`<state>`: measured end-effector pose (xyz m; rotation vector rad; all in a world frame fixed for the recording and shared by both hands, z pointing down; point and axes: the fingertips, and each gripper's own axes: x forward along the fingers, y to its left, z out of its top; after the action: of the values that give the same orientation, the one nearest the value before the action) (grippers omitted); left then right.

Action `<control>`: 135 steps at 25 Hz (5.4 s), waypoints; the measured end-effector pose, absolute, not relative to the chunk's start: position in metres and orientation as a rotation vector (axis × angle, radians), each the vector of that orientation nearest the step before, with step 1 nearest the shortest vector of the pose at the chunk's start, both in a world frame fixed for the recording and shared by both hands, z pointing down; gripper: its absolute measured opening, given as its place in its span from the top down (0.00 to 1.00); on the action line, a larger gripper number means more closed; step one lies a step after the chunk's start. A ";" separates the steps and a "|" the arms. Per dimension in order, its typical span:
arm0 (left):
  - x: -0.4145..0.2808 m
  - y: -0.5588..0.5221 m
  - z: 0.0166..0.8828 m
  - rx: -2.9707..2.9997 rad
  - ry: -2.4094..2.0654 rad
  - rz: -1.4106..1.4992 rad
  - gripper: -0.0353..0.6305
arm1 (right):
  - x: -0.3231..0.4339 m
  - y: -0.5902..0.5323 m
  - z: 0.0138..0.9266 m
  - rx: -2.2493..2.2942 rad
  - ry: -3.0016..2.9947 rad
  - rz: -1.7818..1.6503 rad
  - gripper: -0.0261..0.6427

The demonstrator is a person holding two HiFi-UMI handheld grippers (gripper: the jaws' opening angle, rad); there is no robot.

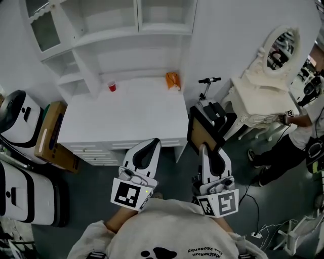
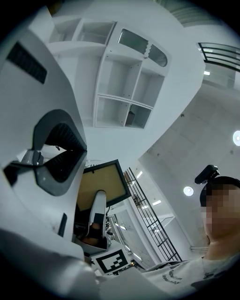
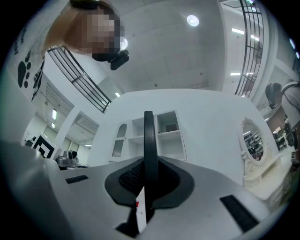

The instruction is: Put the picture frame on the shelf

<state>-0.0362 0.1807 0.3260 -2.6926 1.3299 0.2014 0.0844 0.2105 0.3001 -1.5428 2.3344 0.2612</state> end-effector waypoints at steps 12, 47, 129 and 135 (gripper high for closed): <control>-0.065 0.119 0.335 -2.708 1.318 0.211 0.92 | 0.049 0.150 0.308 -1.573 2.334 0.263 0.88; -0.052 -0.069 0.331 -2.740 1.316 0.228 0.92 | 0.043 -0.043 0.294 -1.557 2.367 0.292 0.88; -0.023 -0.319 0.207 -2.497 1.255 0.351 0.92 | 0.051 -0.321 0.144 -1.375 2.358 0.962 0.88; -0.023 -0.322 0.203 -2.495 1.243 0.350 0.92 | 0.047 -0.330 0.138 -1.401 2.367 1.095 0.88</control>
<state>-0.0228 -0.3220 0.2034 -2.4946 1.2435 0.3501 0.0470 -0.3304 0.1385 -1.4006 2.3666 1.0953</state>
